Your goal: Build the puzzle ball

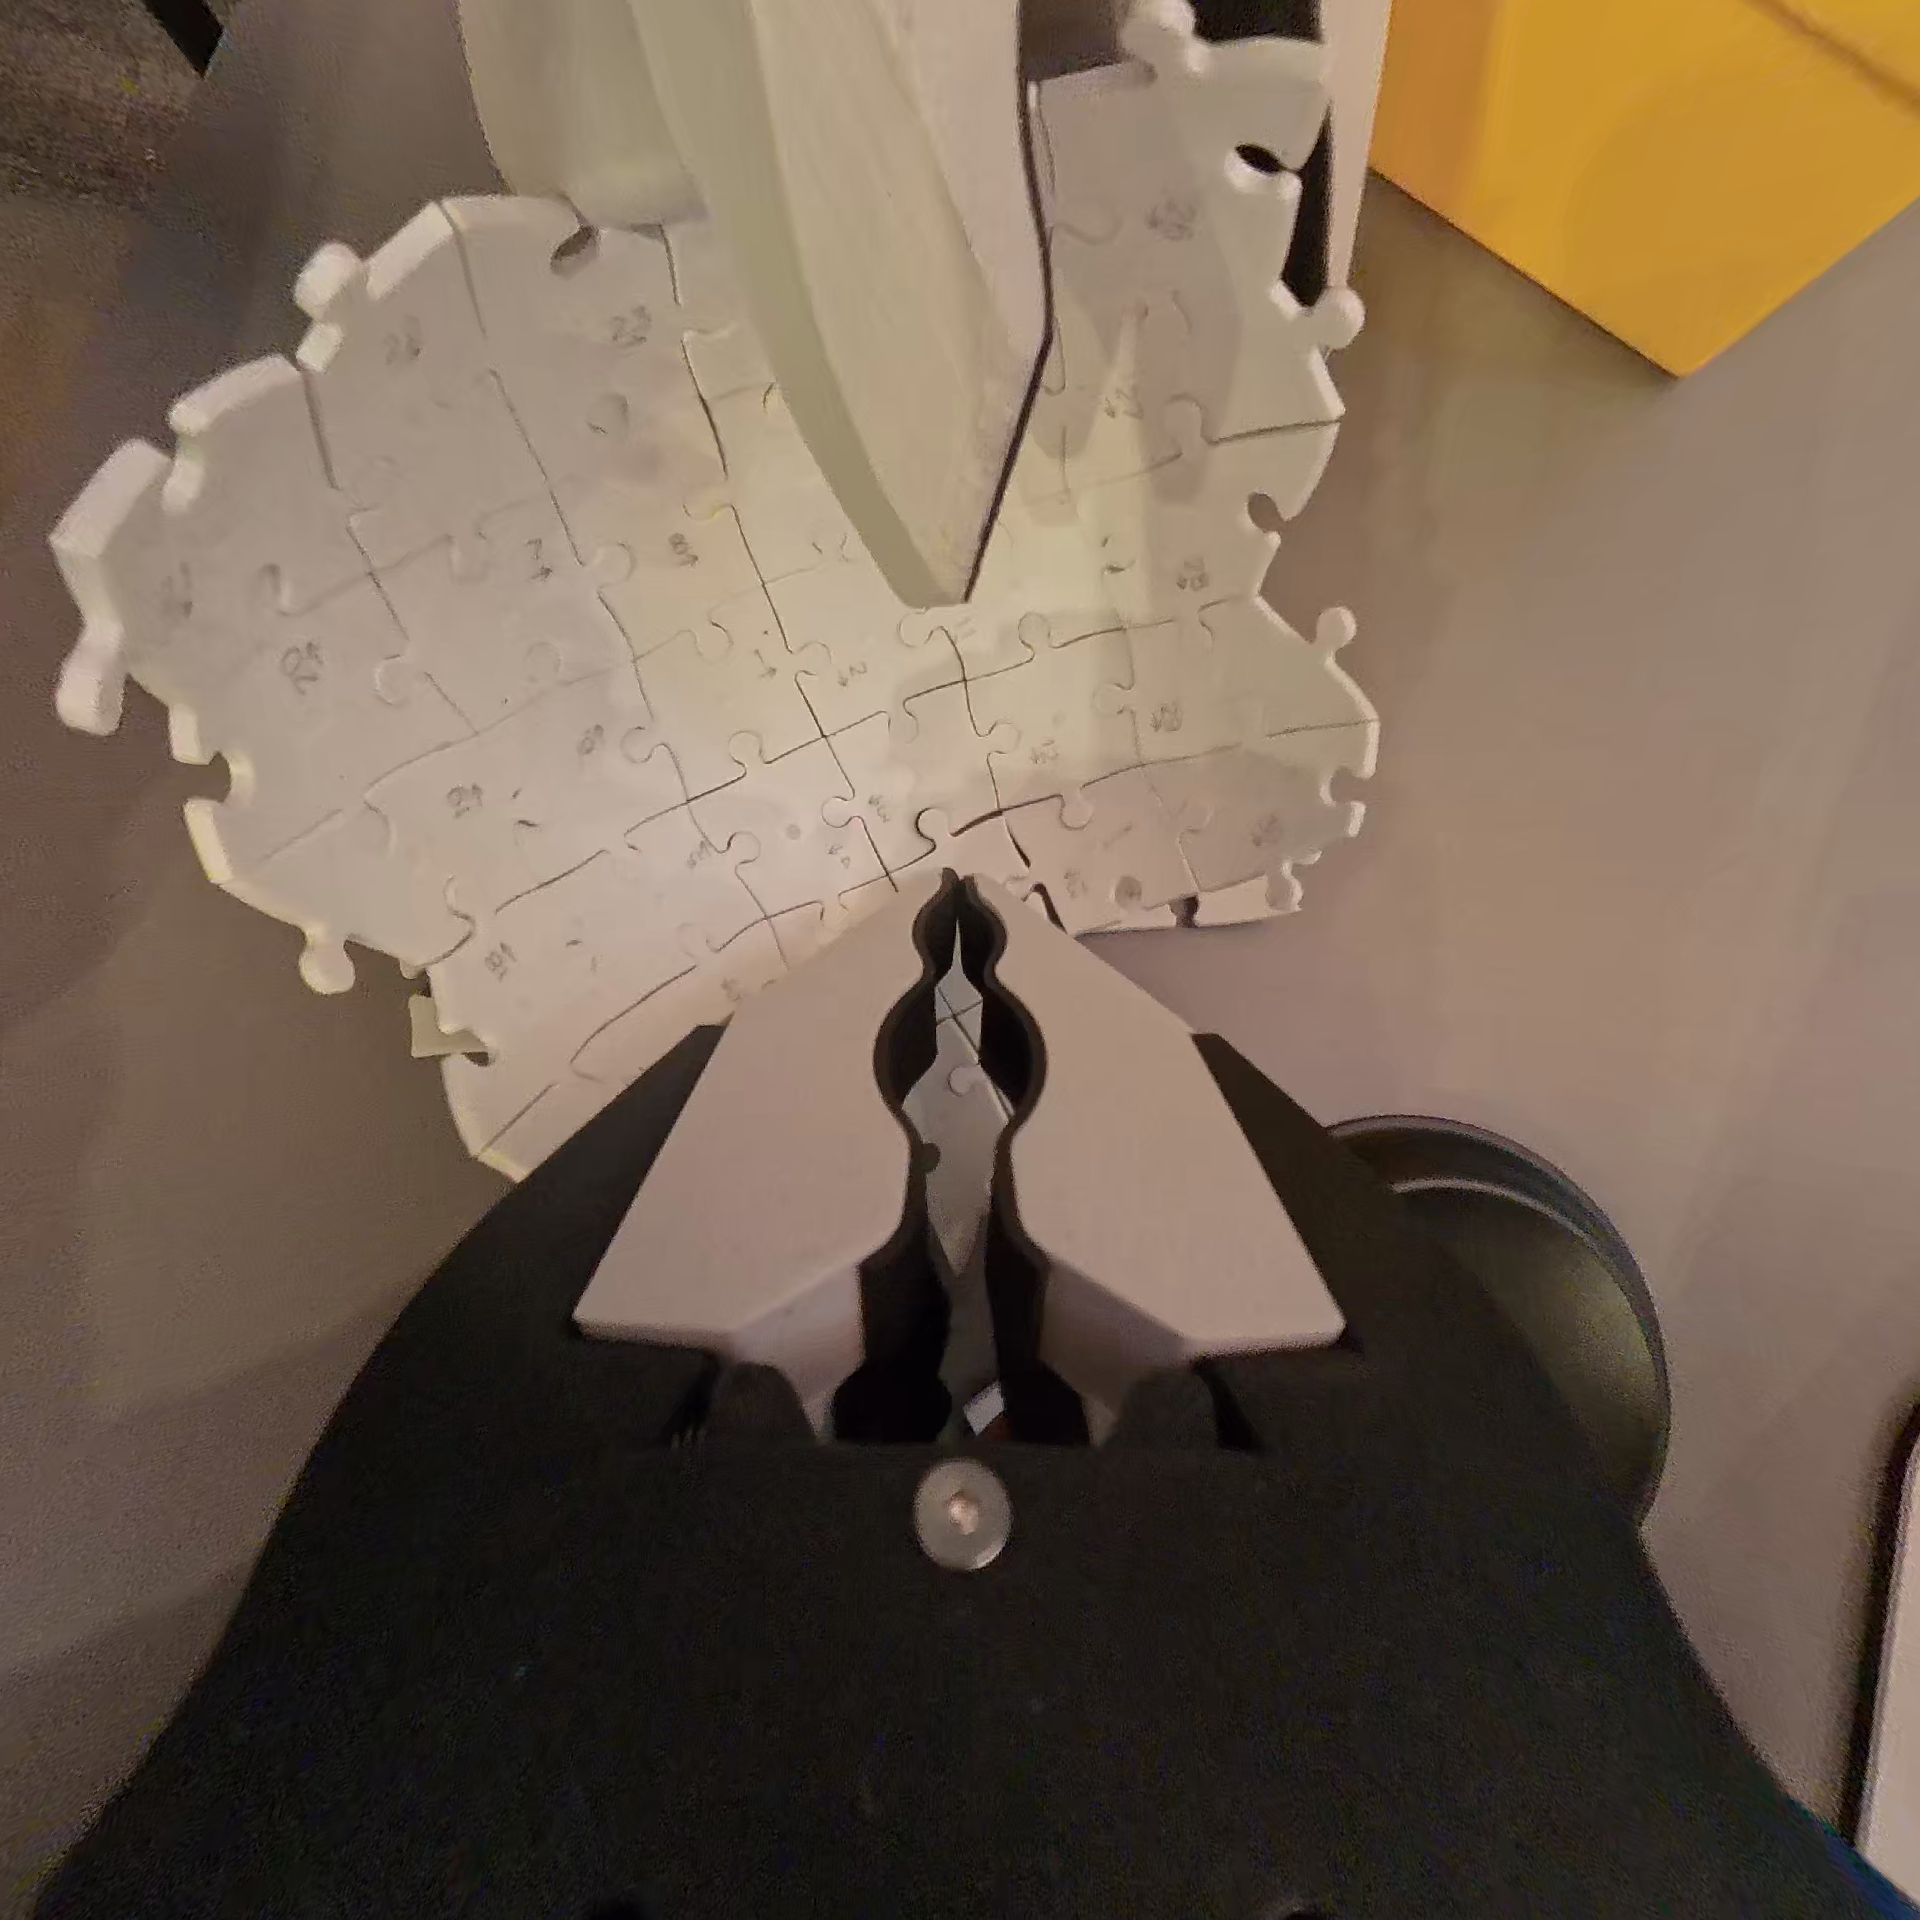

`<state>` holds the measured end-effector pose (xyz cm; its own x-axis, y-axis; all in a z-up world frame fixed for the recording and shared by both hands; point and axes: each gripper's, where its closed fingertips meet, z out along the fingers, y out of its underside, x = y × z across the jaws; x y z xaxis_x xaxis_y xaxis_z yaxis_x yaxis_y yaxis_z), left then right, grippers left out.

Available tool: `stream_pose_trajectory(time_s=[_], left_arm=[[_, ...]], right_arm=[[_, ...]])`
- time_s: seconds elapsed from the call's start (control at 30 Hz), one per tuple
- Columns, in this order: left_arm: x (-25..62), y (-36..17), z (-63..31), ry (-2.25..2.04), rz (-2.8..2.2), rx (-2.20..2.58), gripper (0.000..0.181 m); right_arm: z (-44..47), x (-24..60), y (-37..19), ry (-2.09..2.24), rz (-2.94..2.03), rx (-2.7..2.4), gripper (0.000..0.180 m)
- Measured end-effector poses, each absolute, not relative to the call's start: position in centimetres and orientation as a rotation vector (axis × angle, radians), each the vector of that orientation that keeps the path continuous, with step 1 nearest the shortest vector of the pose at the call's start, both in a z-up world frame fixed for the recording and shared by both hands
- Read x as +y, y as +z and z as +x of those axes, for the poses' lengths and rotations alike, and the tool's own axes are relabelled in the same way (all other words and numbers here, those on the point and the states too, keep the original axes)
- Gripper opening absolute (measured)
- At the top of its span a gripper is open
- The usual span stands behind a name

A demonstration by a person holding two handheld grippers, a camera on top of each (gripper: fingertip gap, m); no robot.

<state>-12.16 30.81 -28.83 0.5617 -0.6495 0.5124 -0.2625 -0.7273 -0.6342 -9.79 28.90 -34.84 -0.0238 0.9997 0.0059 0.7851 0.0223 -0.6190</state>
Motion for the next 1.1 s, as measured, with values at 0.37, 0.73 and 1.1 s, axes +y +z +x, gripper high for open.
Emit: stream_pose_trajectory(time_s=[0.37, 0.73, 1.1], left_arm=[[31.3, -28.7, -11.5, -1.065, -2.306, 0.876, 0.061], [31.6, -28.6, -11.1, -1.072, -2.317, 0.96, 0.061], [31.8, -28.7, -10.9, -1.081, -2.327, 0.962, 0.061]], right_arm=[[-9.9, 29.2, -34.8, 0.72, -1.829, -1.809, 0.0], [-10.2, 29.5, -34.7, 0.731, -1.851, -1.794, 0.0], [-10.4, 29.3, -35.0, 0.674, -1.939, -1.85, 0.0]])
